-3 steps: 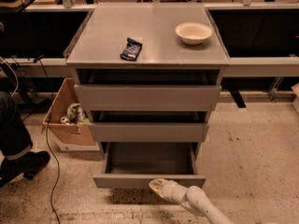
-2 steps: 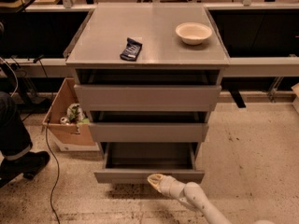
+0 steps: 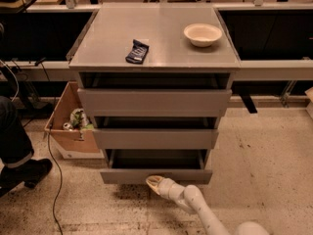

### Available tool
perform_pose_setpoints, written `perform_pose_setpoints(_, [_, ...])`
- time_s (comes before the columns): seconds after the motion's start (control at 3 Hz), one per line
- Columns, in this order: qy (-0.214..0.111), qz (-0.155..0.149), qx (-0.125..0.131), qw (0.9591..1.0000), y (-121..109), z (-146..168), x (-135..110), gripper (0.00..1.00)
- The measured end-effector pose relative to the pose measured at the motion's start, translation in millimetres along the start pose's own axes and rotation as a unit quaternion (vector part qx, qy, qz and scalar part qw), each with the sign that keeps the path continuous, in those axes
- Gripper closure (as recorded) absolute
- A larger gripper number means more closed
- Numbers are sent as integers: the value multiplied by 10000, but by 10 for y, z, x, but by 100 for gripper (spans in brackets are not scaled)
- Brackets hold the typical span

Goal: Close bottom drawer

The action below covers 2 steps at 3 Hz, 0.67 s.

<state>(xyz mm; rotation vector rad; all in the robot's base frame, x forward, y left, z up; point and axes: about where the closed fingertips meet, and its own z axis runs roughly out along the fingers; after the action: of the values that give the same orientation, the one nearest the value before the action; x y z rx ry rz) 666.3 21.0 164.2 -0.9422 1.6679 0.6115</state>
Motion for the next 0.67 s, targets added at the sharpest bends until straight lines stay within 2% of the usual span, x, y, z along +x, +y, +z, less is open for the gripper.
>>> perform_pose_setpoints(0.33, [-217,3,37,9998,-34,276,-63,100])
perform_pose_setpoints(0.67, [-325,5,47,9995,-26,391,-110,100])
